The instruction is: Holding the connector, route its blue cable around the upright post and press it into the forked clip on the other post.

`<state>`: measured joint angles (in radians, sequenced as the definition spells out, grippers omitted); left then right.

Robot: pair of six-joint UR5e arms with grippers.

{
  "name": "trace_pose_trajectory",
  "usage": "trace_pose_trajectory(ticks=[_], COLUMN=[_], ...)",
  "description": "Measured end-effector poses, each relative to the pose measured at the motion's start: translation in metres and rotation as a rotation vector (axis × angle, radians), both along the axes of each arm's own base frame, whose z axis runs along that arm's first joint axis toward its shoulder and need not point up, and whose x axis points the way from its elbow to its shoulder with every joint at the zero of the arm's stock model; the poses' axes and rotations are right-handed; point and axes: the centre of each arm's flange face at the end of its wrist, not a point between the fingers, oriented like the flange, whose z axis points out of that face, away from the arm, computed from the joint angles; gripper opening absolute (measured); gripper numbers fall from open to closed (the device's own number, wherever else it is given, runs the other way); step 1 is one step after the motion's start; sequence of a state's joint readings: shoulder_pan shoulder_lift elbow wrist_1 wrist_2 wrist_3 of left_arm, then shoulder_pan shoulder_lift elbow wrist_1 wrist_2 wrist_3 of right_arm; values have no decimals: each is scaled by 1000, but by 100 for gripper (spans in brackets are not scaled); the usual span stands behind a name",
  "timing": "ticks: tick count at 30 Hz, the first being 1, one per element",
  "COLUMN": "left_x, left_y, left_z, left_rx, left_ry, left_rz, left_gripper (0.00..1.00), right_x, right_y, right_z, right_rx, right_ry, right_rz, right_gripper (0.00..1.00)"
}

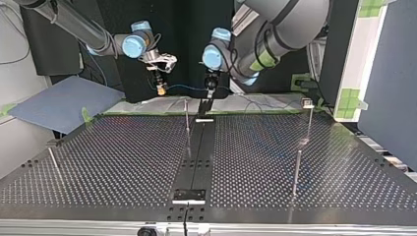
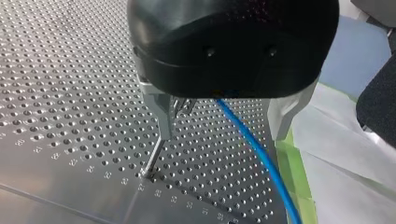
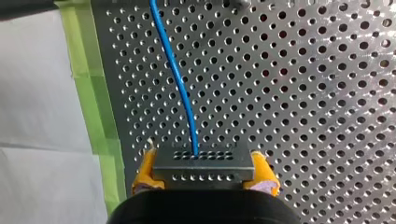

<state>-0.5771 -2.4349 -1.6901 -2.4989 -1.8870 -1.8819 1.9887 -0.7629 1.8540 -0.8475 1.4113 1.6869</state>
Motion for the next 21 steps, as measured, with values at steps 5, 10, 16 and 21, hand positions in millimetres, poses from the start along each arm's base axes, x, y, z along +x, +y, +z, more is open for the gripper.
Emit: trace_pose_trajectory(ticks=[5, 10, 16, 21], left_x=[-5, -9, -16, -21], left_y=[-5, -10, -18, -20], left_z=[1, 3, 5, 6], left_rx=[9, 20, 34, 44], left_ry=[-17, -49, -83, -93], left_rz=[21, 39, 60, 83], left_gripper=[100, 100, 100, 100], right_x=[0, 1, 0, -2], right_y=[0, 1, -1, -4], right_z=[0, 0, 0, 1], right_rx=[6, 7, 5, 3], right_ry=[-11, -16, -21, -30], right_rz=[34, 55, 61, 66], right_gripper=[0, 0, 0, 0])
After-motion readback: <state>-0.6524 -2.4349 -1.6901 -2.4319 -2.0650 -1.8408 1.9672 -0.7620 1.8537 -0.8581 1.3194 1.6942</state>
